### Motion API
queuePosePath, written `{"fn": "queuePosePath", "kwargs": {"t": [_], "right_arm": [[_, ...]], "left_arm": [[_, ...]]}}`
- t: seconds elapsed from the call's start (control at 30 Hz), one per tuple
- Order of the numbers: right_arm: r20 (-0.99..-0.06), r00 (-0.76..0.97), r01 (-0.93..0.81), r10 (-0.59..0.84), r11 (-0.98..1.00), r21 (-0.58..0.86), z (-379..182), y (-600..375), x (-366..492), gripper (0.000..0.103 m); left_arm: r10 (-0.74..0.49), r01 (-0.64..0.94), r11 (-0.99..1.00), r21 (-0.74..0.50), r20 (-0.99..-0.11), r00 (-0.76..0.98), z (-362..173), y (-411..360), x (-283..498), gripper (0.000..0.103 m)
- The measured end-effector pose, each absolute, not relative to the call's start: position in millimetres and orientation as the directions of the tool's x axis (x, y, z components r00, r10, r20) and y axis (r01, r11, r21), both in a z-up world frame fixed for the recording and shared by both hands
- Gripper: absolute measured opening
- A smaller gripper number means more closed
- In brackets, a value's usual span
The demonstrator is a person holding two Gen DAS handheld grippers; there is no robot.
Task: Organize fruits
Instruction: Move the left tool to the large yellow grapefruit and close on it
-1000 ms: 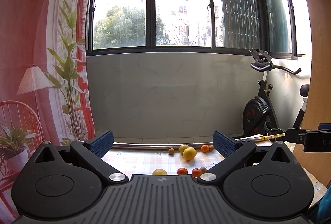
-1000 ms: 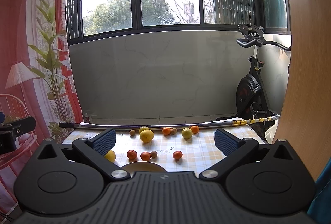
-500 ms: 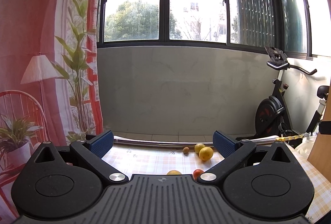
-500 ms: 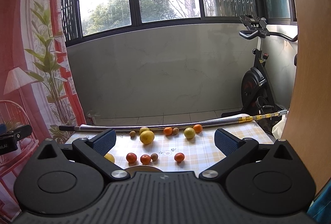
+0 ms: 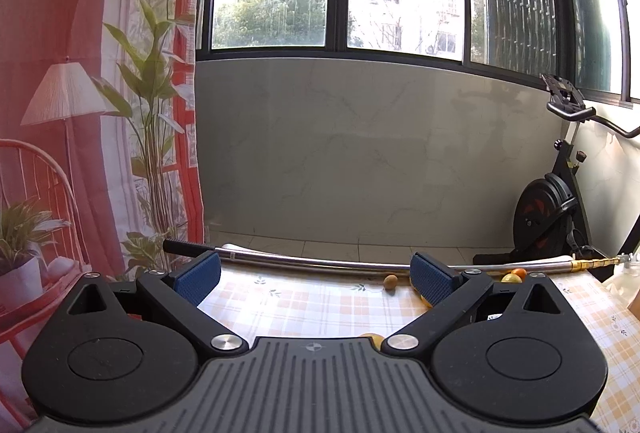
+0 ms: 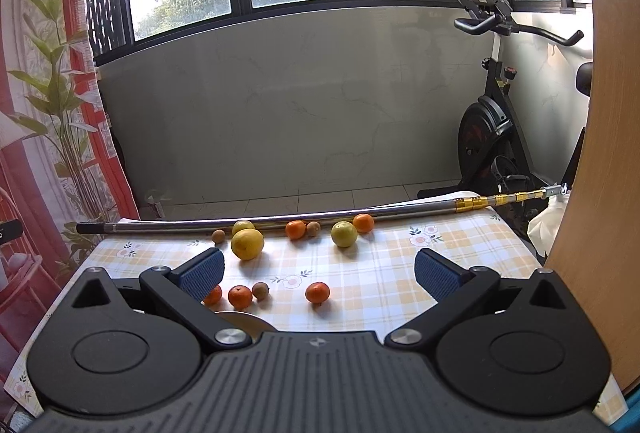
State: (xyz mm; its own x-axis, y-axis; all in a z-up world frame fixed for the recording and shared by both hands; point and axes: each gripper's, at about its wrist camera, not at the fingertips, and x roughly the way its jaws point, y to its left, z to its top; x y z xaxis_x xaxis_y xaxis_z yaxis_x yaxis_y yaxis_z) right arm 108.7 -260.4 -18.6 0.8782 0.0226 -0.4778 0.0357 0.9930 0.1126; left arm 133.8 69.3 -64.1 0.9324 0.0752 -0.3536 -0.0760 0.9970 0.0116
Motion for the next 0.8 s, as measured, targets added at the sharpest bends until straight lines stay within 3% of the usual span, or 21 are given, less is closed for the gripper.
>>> {"fn": "queuePosePath", "kwargs": {"t": [0.17, 0.53, 0.8], "right_arm": [[-0.512, 0.858, 0.051, 0.032, 0.988, 0.146, -34.0, -270.6, 131.5, 0.103], [-0.550, 0.835, 0.087, -0.004, 0.988, 0.125, -58.9, -287.8, 157.7, 0.103], [-0.579, 0.815, 0.110, -0.021, 0.987, 0.118, -68.6, -297.5, 176.5, 0.103]], "left_arm": [[0.048, -0.076, 0.996, -0.043, -0.449, 0.892, -82.3, 79.2, 165.9, 0.101], [-0.056, -0.021, 0.990, -0.142, -0.516, 0.855, -113.9, 82.3, 209.2, 0.101], [-0.029, -0.032, 0.995, -0.099, -0.562, 0.827, -133.0, 76.5, 239.3, 0.101]]}}
